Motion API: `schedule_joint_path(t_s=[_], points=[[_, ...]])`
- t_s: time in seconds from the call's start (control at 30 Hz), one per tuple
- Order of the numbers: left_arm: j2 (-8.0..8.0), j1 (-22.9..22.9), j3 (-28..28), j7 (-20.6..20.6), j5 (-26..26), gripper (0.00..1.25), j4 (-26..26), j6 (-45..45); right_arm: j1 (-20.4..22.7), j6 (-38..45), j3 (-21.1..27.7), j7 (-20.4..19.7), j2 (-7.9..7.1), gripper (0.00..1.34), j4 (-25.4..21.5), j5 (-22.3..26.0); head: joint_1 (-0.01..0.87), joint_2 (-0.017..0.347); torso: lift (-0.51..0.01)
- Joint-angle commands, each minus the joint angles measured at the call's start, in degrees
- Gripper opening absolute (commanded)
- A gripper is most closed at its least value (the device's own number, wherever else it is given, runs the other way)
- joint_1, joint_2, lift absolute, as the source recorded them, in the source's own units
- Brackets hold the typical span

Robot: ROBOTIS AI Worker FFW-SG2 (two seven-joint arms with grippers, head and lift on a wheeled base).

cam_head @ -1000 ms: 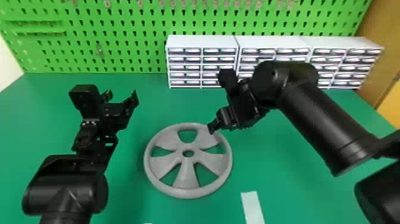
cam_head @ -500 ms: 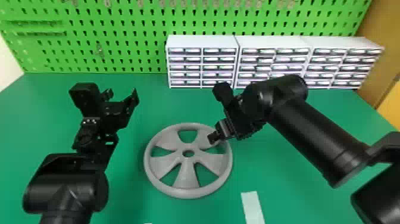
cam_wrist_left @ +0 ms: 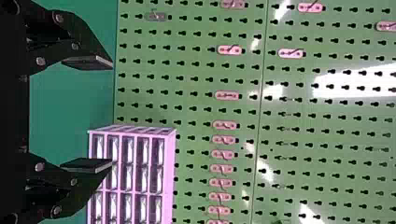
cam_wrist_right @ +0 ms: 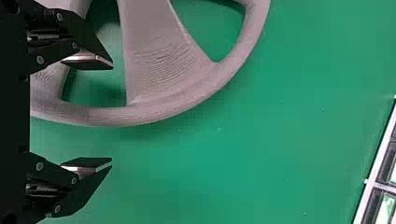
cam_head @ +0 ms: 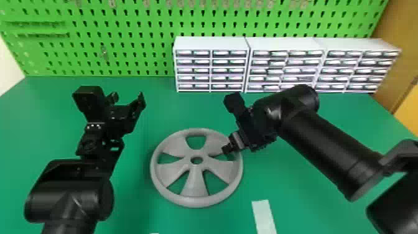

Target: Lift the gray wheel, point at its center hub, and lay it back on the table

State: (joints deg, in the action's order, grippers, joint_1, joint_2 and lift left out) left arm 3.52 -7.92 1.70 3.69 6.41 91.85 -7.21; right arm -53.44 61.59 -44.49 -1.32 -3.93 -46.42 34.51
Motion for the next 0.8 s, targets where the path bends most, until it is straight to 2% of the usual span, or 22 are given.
schedule_joint_path(t_s=[0.0, 0.77], points=[[0.00, -0.1, 0.0, 0.0, 0.0, 0.74, 0.0, 0.0, 0.1, -0.6, -0.6, 0.0, -0.03, 0.81, 0.4, -0.3, 0.692, 0.048, -0.096], [0.00, -0.3, 0.0, 0.0, 0.0, 0.74, 0.0, 0.0, 0.8, -1.9, -1.6, 0.0, 0.15, 0.81, 1.0, 0.3, 0.692, 0.048, -0.096]])
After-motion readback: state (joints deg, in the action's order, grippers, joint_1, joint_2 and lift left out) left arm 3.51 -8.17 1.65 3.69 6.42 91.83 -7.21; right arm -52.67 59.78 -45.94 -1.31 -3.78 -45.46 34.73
